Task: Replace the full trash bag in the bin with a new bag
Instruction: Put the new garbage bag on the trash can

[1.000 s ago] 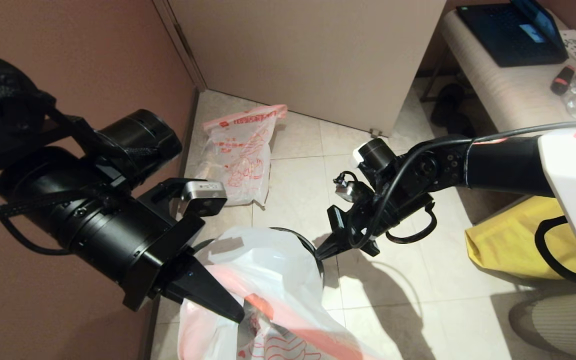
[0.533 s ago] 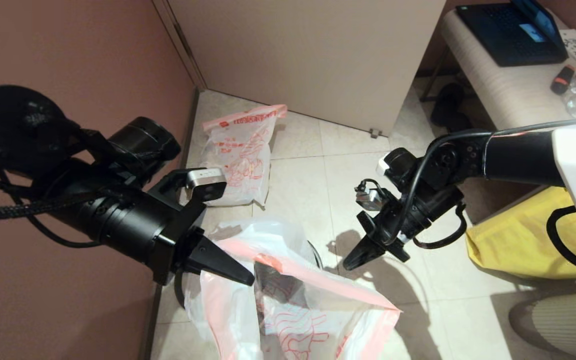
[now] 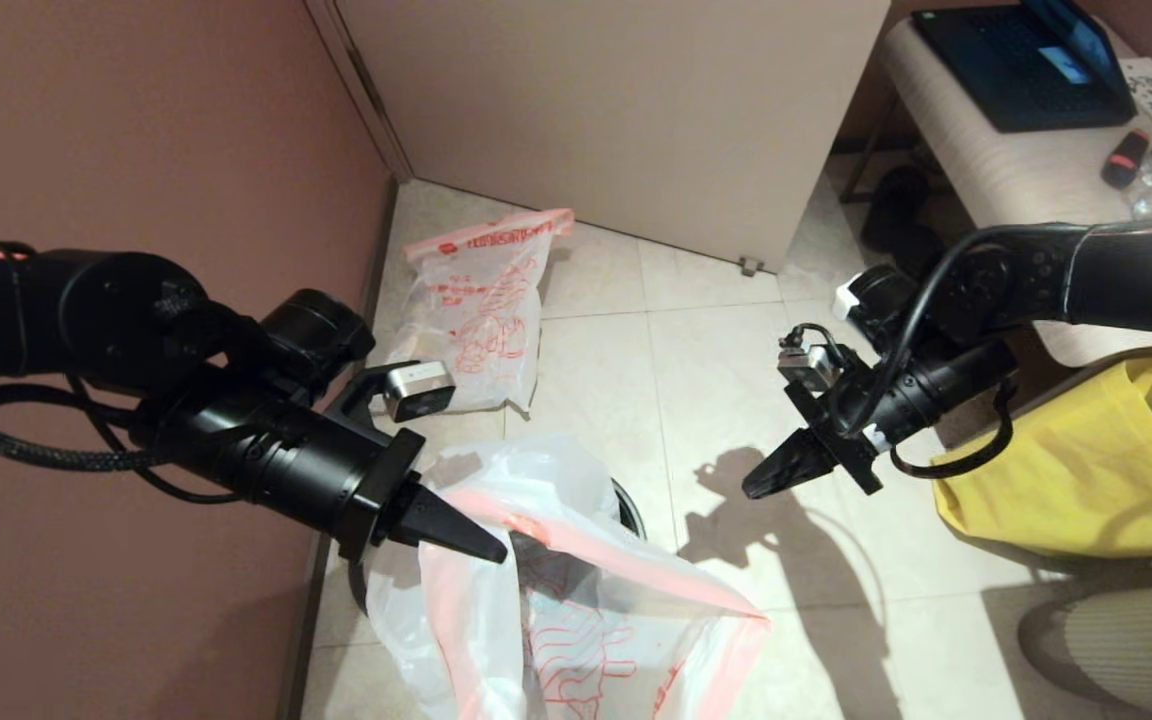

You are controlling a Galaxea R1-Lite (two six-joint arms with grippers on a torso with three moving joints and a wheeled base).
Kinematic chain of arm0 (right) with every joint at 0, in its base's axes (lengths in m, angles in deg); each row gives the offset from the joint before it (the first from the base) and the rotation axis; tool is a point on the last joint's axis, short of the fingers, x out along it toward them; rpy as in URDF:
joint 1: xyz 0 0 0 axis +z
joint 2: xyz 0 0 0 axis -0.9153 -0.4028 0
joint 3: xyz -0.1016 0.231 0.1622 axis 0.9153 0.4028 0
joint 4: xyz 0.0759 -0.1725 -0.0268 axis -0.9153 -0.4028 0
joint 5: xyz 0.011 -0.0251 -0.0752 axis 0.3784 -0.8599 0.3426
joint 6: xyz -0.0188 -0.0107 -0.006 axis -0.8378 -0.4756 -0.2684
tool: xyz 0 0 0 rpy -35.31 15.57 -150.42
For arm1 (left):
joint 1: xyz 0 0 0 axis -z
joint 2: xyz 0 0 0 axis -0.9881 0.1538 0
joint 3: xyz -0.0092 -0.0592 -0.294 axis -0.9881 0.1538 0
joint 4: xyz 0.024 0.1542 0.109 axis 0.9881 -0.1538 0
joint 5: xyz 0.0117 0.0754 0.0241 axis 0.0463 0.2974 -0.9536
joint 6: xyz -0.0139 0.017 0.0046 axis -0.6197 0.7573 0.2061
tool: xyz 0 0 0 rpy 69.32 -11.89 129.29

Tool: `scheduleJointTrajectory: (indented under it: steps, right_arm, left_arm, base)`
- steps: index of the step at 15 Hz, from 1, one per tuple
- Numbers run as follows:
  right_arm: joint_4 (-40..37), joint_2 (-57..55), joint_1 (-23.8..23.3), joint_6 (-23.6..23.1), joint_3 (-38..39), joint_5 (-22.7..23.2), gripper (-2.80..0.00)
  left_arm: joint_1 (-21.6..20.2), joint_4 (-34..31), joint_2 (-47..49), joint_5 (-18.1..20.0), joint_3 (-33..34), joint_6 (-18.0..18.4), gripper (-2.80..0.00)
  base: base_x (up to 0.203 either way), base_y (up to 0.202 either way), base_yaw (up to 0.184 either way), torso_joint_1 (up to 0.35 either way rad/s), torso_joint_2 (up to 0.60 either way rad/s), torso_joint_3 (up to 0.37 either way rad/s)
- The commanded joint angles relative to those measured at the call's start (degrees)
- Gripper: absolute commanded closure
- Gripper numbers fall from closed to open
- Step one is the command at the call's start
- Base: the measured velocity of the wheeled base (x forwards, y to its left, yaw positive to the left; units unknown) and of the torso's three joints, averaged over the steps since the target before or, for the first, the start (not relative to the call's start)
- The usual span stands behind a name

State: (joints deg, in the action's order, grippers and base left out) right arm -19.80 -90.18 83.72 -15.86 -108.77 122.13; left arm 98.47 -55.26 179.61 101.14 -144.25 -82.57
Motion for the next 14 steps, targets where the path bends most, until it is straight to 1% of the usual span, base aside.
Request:
scheduleJointTrajectory:
  steps: [1, 3, 4, 5, 6, 7, 9, 10, 11, 12, 14]
  right_arm:
    - [-0.2, 5.5, -0.9, 0.1, 3.6, 1.4, 0.0]
    - [0.7, 12.5, -1.1, -0.1, 9.6, 1.9, 0.0]
    - [1.9, 15.3, -1.2, -0.6, 12.8, 1.5, 0.0]
    - [3.8, 17.3, -1.0, -1.0, 16.4, -0.6, 0.0]
    - [5.5, 18.3, -0.3, -1.4, 19.1, -4.4, 0.0]
    - [6.9, 19.2, 1.7, -3.0, 21.9, -8.2, 0.0]
    - [8.0, 19.6, 5.5, -8.8, 25.8, -15.3, 0.0]
    - [9.1, 19.2, 6.6, -13.3, 28.0, -18.0, -2.8]
    - [11.9, 18.8, 6.9, -17.9, 30.6, -19.8, -2.8]
    - [14.9, 18.7, 7.0, -20.4, 32.4, -20.9, -2.8]
    - [18.6, 19.2, 7.1, -23.7, 35.1, -23.0, -2.8]
  left_arm:
    - [0.1, -0.3, -2.3, 0.3, -0.3, 0.0, 0.0]
    - [0.2, -0.4, -4.0, 0.3, -0.2, -0.2, 0.0]
    - [0.2, -0.5, -4.7, 0.3, -0.1, -0.4, 0.0]
    - [0.2, -0.5, -6.1, 0.3, -0.1, -0.5, 0.0]
    - [0.2, -0.5, -6.3, 0.0, -0.4, -0.5, 0.0]
    - [0.2, -0.5, -6.3, -0.4, -0.4, -0.5, 0.0]
    - [0.0, -0.4, -6.1, -1.5, -0.4, -0.3, 0.0]
    - [-0.1, -0.3, -5.8, -1.6, -0.4, -0.1, 0.0]
    - [-0.1, -0.3, -5.3, -1.7, -0.4, 0.0, 0.0]
    - [-0.1, -0.3, -4.8, -1.8, -0.4, 0.0, 0.0]
    - [-0.1, 0.1, -4.1, -1.8, -0.4, 0.1, 0.0]
  base:
    - [0.0, 0.0, 0.0, 0.0, 0.0, 0.0]
    - [0.0, 0.0, 0.0, 0.0, 0.0, 0.0]
    - [0.0, 0.0, 0.0, 0.0, 0.0, 0.0]
    - [0.0, 0.0, 0.0, 0.0, 0.0, 0.0]
    - [0.0, 0.0, 0.0, 0.0, 0.0, 0.0]
    - [0.0, 0.0, 0.0, 0.0, 0.0, 0.0]
    - [0.0, 0.0, 0.0, 0.0, 0.0, 0.0]
    - [0.0, 0.0, 0.0, 0.0, 0.0, 0.0]
    - [0.0, 0.0, 0.0, 0.0, 0.0, 0.0]
    - [0.0, 0.0, 0.0, 0.0, 0.0, 0.0]
    - [0.0, 0.0, 0.0, 0.0, 0.0, 0.0]
